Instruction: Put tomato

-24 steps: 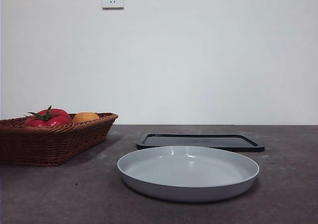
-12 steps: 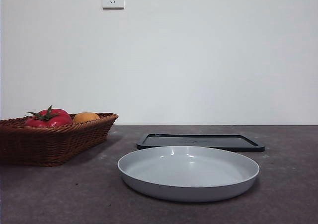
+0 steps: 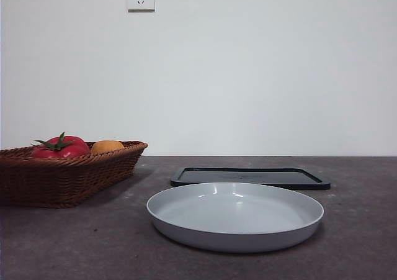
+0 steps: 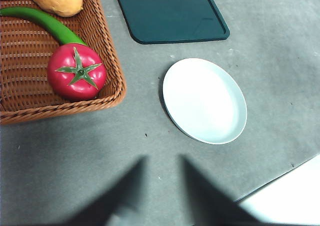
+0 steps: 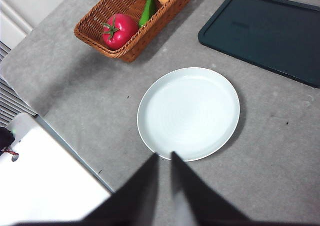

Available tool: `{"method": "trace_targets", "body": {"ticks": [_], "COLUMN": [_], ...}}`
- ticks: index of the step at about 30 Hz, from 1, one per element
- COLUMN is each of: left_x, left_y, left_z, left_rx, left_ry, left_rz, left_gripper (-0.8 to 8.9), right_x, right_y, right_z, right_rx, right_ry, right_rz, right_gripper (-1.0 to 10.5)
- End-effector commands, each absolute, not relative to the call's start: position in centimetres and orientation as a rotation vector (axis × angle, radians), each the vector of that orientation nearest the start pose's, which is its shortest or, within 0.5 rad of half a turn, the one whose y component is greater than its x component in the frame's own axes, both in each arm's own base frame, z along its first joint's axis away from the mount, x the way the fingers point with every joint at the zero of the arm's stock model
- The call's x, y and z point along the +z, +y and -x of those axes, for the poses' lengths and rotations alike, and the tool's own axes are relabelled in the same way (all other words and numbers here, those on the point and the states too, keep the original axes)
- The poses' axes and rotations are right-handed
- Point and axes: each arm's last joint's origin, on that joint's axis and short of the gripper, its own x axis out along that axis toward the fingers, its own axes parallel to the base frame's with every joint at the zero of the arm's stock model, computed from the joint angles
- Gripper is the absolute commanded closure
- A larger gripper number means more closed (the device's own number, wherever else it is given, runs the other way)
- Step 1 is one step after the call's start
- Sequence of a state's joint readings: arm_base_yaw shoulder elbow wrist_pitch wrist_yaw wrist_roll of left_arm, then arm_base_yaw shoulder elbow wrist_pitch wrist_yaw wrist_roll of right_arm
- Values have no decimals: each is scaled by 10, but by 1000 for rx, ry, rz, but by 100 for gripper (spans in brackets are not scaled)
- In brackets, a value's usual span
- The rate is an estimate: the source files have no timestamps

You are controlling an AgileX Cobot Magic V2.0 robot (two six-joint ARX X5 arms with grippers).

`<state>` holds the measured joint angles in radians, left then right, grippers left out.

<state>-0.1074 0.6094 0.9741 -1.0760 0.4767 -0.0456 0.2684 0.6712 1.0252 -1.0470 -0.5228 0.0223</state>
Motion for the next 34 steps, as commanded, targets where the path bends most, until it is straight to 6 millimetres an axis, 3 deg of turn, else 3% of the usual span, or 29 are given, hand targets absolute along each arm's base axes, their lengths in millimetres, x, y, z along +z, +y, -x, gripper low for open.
{"method": "trace_targets", "body": {"ticks": [1, 3, 5, 15, 23, 34], "left_x": [344, 344, 344, 348, 342, 304], "left_y": [-22, -22, -22, -21, -26, -42], "left_z": [-79, -79, -79, -97, -144, -222], "left_rx": [-552, -552, -552, -438, -445, -437], "left_ry": [694, 694, 694, 628, 637, 737], "left_rz": [160, 160, 160, 89, 23, -75], "left_gripper": [413, 342, 339, 341, 345, 344], "right_x": [355, 355, 355, 356, 356, 356], "right_y": [39, 39, 39, 40, 40, 40], "right_z": [-87, -87, -87, -88, -88, -88], "right_rx": [760, 760, 760, 761, 761, 761], "right_ry": [691, 690, 690, 676, 676, 676], "right_rz": [-99, -99, -99, -98, -97, -98], "right_gripper": [695, 593, 547, 545, 545, 545]}}
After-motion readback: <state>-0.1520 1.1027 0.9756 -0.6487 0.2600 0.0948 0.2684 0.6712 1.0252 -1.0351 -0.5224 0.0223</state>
